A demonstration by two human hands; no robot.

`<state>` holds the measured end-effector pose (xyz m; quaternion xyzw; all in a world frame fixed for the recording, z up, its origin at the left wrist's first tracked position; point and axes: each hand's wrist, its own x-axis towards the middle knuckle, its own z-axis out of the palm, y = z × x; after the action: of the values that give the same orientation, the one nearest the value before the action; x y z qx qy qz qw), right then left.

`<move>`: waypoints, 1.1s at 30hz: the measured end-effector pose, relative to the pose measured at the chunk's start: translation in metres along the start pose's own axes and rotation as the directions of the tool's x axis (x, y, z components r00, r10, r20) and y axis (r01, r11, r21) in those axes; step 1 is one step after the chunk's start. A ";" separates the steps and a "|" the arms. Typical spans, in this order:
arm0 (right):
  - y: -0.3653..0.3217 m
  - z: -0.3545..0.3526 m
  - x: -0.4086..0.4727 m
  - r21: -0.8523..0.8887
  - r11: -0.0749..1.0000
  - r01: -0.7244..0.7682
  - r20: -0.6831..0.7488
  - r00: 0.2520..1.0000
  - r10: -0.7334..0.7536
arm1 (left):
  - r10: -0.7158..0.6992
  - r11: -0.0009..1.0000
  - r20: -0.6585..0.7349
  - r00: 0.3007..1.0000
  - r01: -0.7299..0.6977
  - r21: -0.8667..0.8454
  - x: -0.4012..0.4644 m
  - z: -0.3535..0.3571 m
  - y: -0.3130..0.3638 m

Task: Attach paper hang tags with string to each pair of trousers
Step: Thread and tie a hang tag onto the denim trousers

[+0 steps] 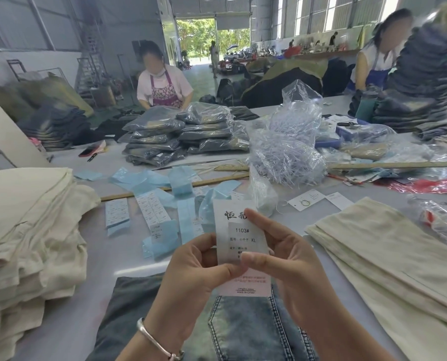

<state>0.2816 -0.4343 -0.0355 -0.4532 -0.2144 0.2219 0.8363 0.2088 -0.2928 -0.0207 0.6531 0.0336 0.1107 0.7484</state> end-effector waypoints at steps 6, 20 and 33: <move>-0.004 0.005 0.007 -0.068 0.998 0.011 -0.064 0.998 -0.015 | 0.053 0.994 -0.004 0.999 -0.052 0.096 -0.001 0.007 -0.009; 0.029 -0.019 0.007 -0.522 0.851 0.060 -0.148 0.976 -0.160 | -0.283 0.959 0.204 0.937 0.275 0.065 0.017 -0.009 -0.049; 0.070 -0.220 0.057 -0.791 0.363 -0.492 -0.564 0.816 -0.124 | -0.391 0.907 -0.125 0.912 0.405 0.117 0.067 -0.003 -0.126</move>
<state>0.4386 -0.5136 -0.1957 -0.9008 -0.0020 0.0265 0.4334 0.2889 -0.2908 -0.1395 0.6773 0.2105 -0.0149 0.7047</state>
